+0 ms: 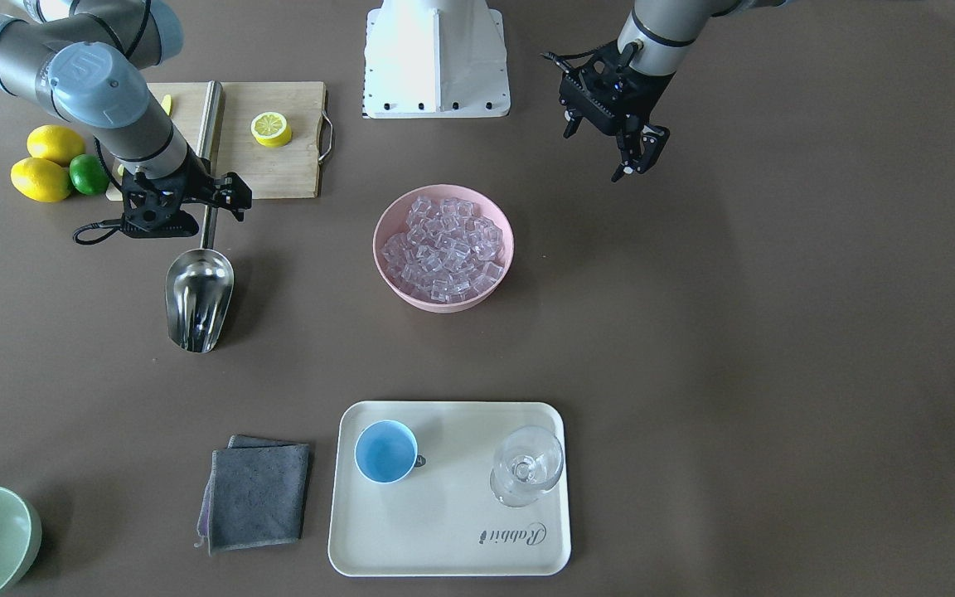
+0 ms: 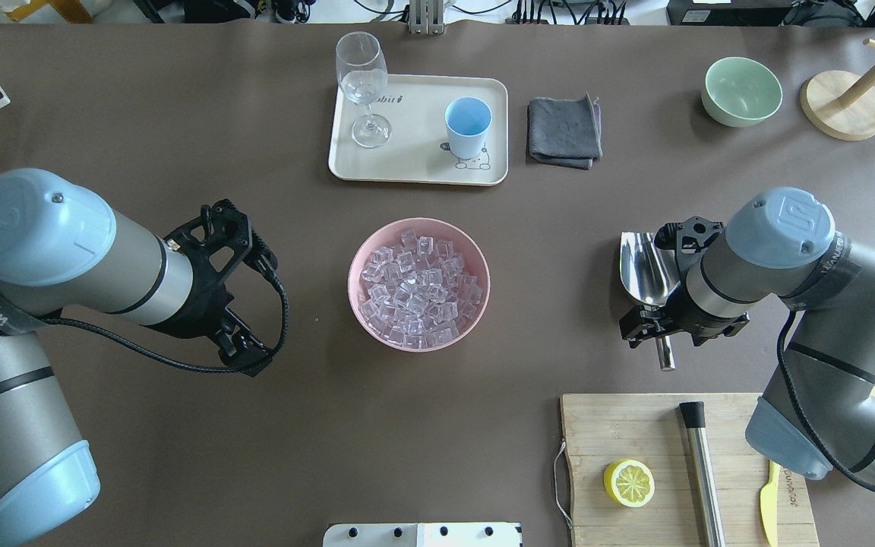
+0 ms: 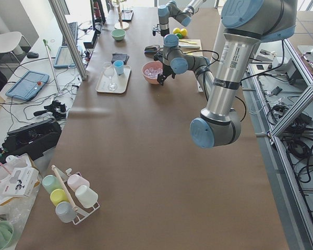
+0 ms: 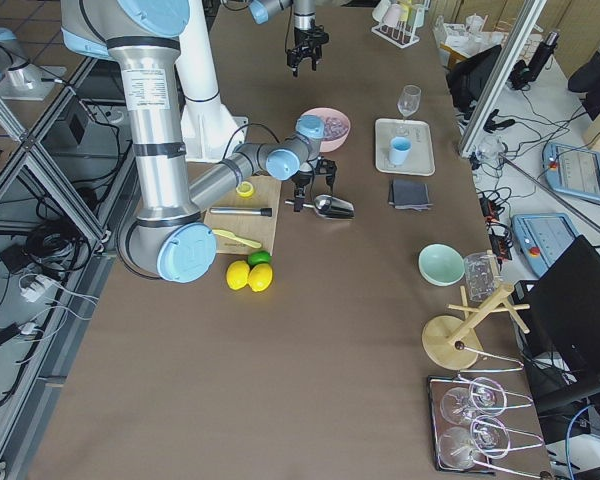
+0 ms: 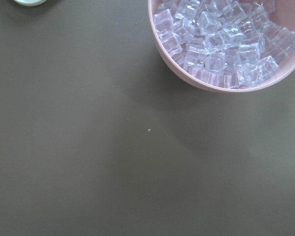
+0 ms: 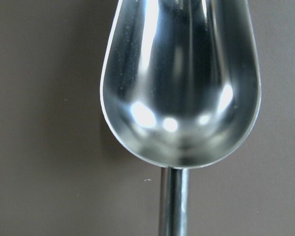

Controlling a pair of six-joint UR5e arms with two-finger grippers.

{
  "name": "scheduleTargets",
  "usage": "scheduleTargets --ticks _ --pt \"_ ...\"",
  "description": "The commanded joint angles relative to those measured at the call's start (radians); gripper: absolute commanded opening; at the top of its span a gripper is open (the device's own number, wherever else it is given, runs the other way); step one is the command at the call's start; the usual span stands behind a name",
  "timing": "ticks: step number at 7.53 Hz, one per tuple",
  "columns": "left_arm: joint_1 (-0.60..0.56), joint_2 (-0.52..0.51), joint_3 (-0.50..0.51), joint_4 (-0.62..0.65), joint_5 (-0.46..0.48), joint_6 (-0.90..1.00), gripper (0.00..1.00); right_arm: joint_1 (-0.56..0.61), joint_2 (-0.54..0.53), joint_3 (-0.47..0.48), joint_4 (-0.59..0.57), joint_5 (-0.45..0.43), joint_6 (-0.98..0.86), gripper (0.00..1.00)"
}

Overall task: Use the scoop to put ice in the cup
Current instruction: 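Reach the right gripper to the scoop handle while the left approaches the bowl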

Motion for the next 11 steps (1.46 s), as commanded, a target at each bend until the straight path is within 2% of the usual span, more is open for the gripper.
scheduleTargets --ticks 1,2,4,5,6,9,10,11 --pt "0.047 -0.041 0.047 -0.055 0.027 0.001 0.98 -0.012 -0.013 -0.005 0.001 -0.012 0.038 0.94" --pt "0.075 -0.04 0.062 -0.093 0.038 0.001 0.98 -0.014 -0.014 -0.008 0.001 -0.012 0.047 0.94" --pt "0.163 -0.04 0.084 -0.237 0.194 -0.001 0.98 -0.02 -0.016 -0.043 0.067 -0.012 0.064 0.9" --pt "0.172 -0.03 0.078 -0.263 0.197 -0.001 0.98 -0.022 -0.016 -0.049 0.079 -0.01 0.068 0.9" --pt "0.191 -0.024 0.088 -0.303 0.201 0.001 0.98 -0.02 -0.016 -0.048 0.08 -0.01 0.068 0.79" --pt "0.231 0.037 0.11 -0.44 0.312 0.001 0.98 -0.022 -0.017 -0.042 0.08 -0.007 0.087 0.16" --pt "0.231 0.036 0.143 -0.478 0.314 -0.001 0.98 -0.022 -0.019 -0.04 0.081 -0.007 0.087 0.0" --pt "0.231 0.037 0.179 -0.529 0.354 -0.001 0.98 -0.02 -0.019 -0.04 0.08 -0.004 0.085 0.0"
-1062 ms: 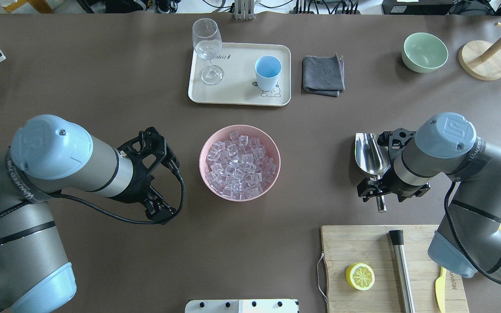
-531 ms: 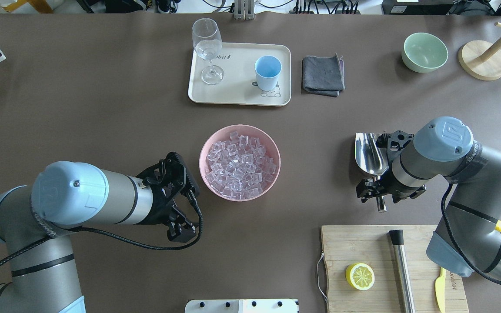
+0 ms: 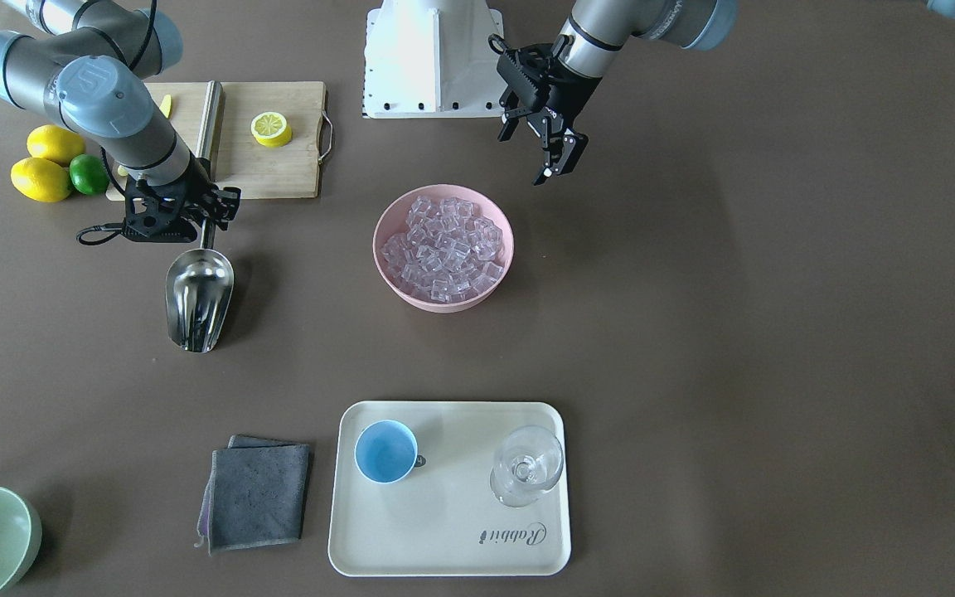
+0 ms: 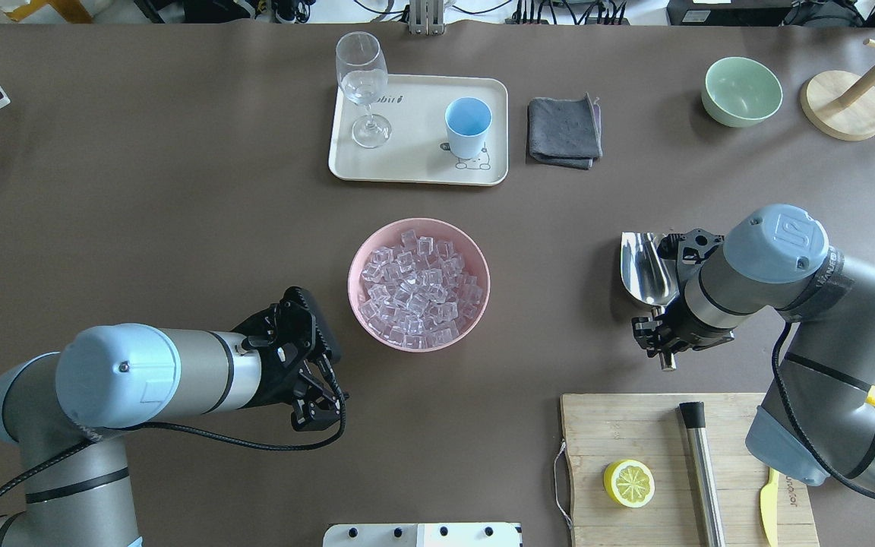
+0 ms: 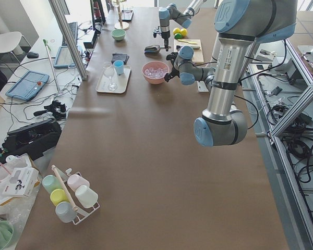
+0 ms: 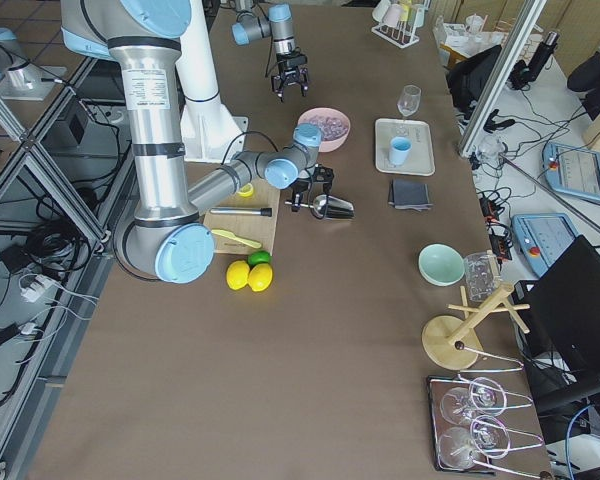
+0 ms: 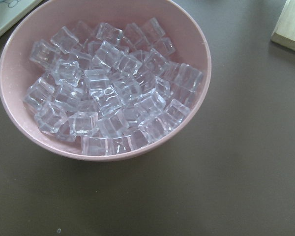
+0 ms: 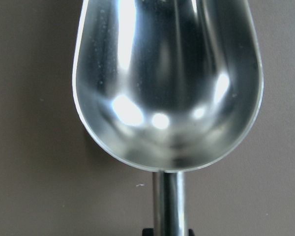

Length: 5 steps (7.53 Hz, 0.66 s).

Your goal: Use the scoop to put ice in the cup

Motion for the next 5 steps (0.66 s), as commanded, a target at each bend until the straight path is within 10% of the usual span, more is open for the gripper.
scheduleTargets --ticks 1,5 --pt "0.002 0.005 0.061 -0.084 0.06 -0.002 0.98 0.001 -0.001 0.007 -0.001 0.008 0.001 0.0" --pt "-0.004 -0.015 0.163 -0.18 0.096 -0.007 0.98 0.042 -0.006 0.191 -0.197 -0.012 -0.111 0.0"
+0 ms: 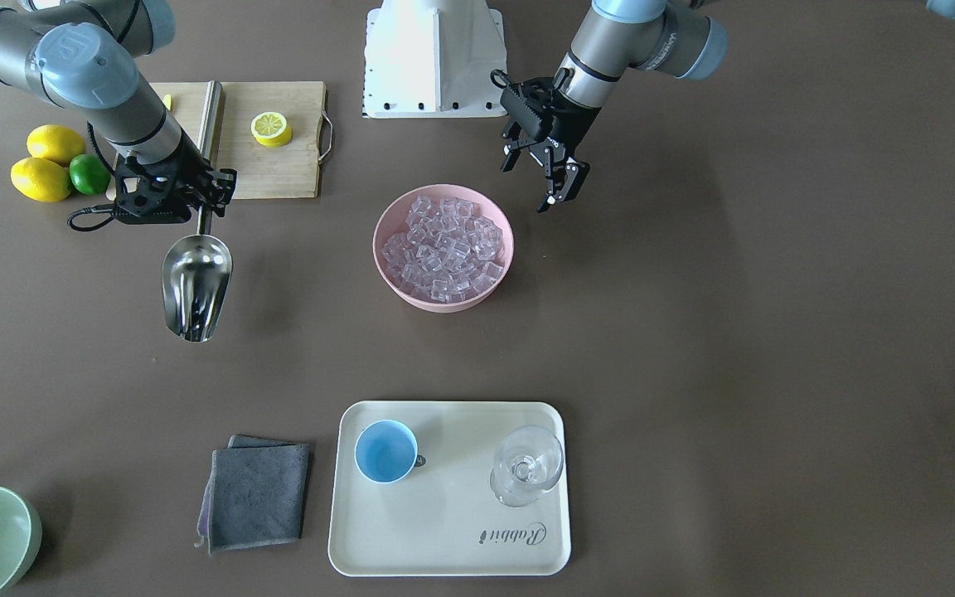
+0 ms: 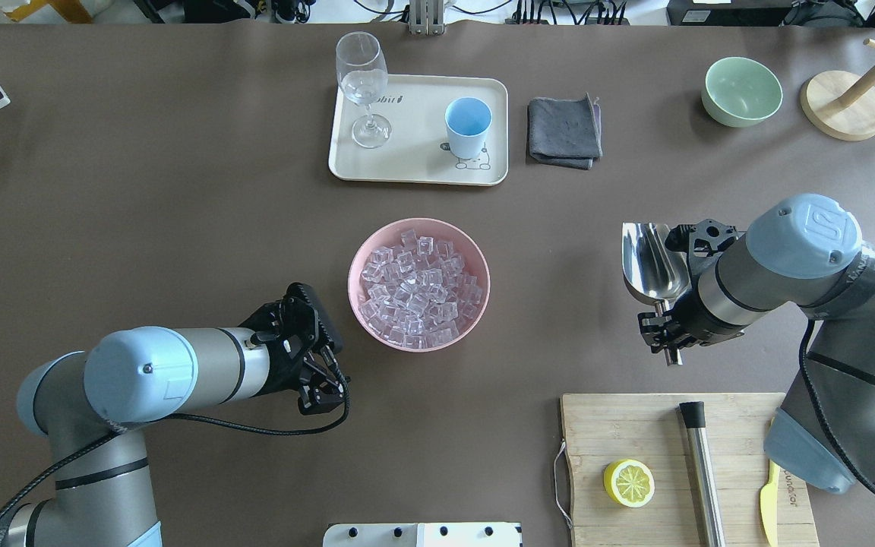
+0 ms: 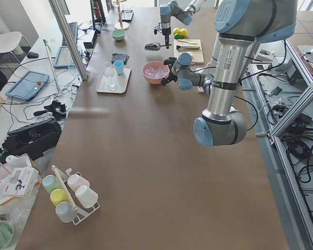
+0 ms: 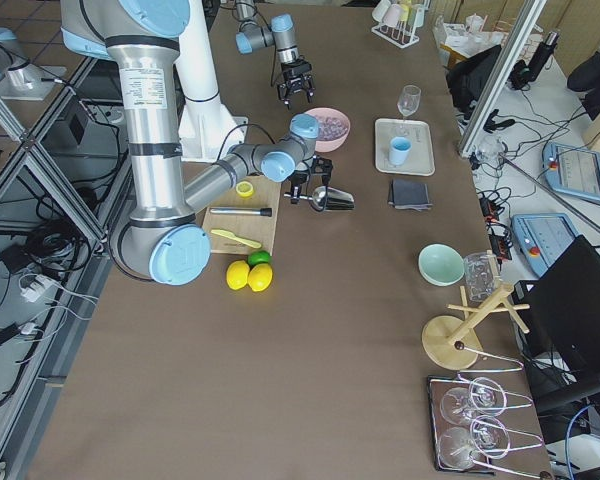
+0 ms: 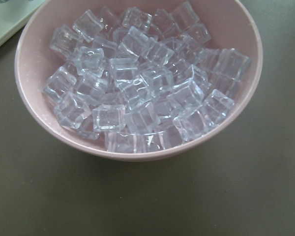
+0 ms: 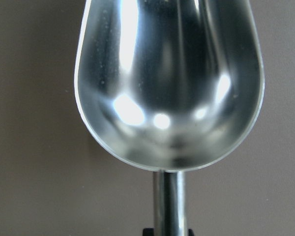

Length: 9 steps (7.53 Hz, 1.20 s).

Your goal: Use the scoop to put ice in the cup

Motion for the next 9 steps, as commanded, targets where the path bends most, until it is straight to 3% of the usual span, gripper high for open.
scheduleTargets --ticks 1,3,5,6,8,9 --pt "-0.003 -0.021 0.084 -0.102 0.049 0.006 0.98 0.048 0.037 0.16 -0.292 -0.076 -0.171 0.0" --pt "-0.016 -0.047 0.12 -0.105 0.052 0.01 0.98 0.175 0.04 0.147 -0.321 -0.077 -0.503 0.0" --pt "-0.043 -0.053 0.126 -0.103 0.055 0.012 0.98 0.183 0.04 0.142 -0.349 -0.048 -0.552 0.0" --pt "-0.044 -0.054 0.126 -0.1 0.054 0.012 0.98 0.185 0.043 0.147 -0.414 -0.04 -0.631 0.0" --pt "-0.059 -0.064 0.138 -0.099 0.057 0.128 0.98 0.191 0.128 0.2 -0.691 -0.04 -0.903 0.0" --pt "-0.072 -0.07 0.146 -0.099 0.055 0.198 0.98 0.191 0.181 0.193 -0.775 -0.057 -0.914 0.0"
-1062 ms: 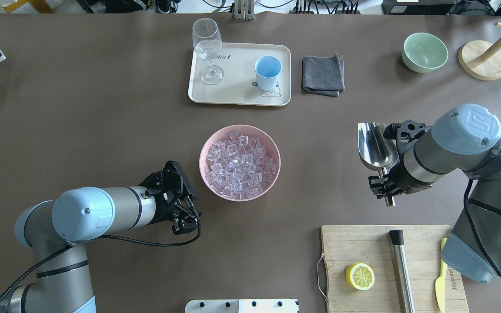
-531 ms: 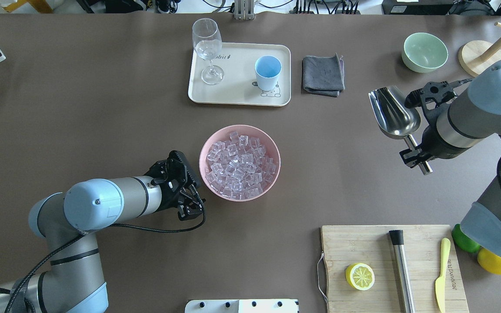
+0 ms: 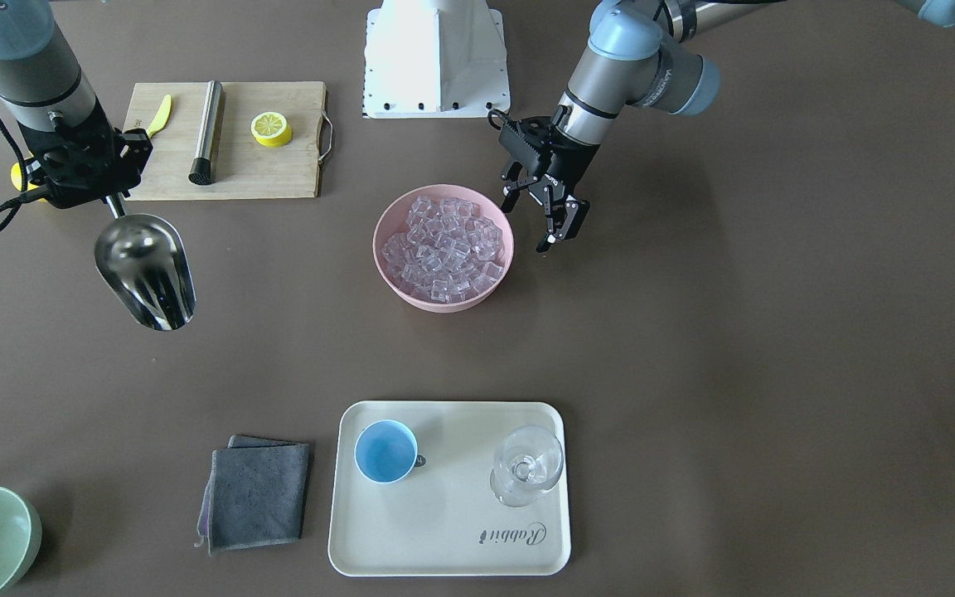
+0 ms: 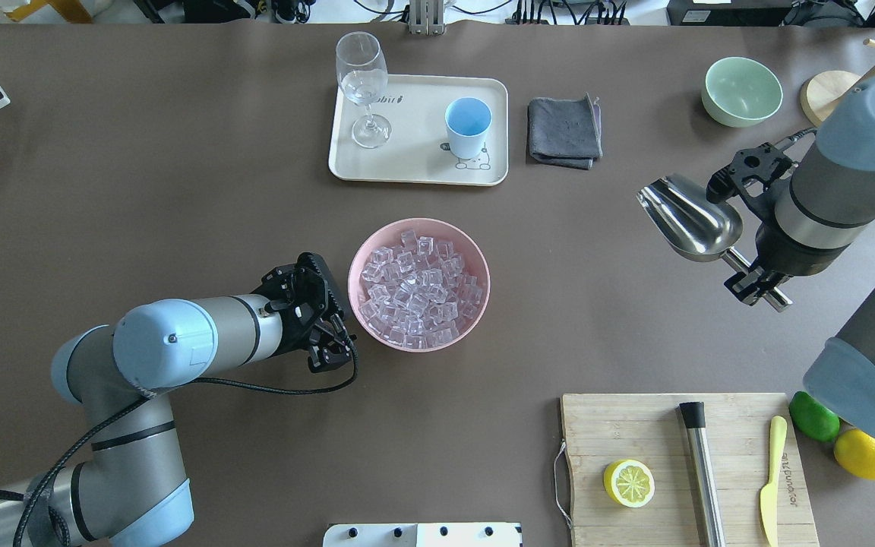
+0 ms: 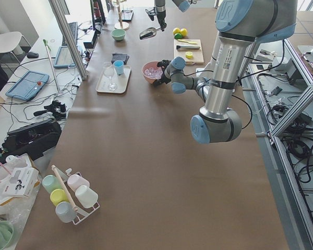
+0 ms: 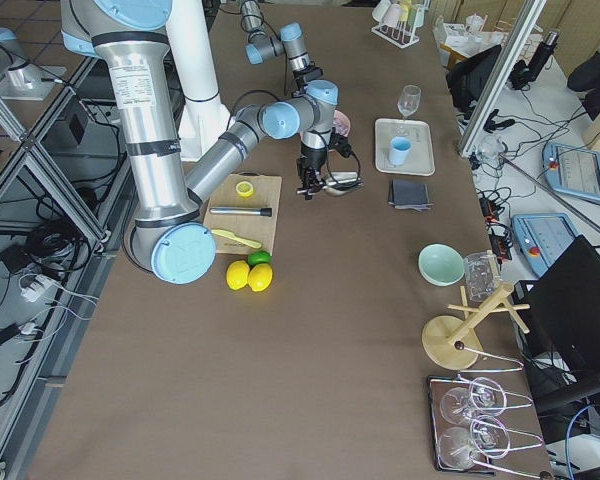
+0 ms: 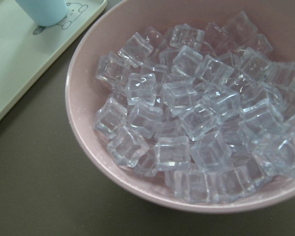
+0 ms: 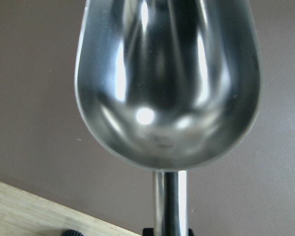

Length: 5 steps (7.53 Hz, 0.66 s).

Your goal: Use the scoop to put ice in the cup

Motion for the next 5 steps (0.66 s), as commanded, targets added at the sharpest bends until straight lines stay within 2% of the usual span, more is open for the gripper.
scheduleTargets --ticks 1,2,4,5 --pt "-0.019 -0.016 0.013 0.001 0.0 0.122 0.98 0.003 0.195 -0.042 -0.31 -0.045 -0.123 0.0" --pt "-0.019 -0.022 0.017 0.003 0.0 0.123 0.98 0.002 0.263 -0.045 -0.41 -0.059 -0.143 0.0" --pt "-0.019 -0.039 0.036 -0.004 -0.005 0.125 0.98 -0.009 0.387 -0.068 -0.54 -0.083 -0.234 0.0" --pt "-0.019 -0.038 0.036 -0.004 -0.011 0.125 0.98 -0.018 0.499 -0.15 -0.63 -0.069 -0.238 0.0"
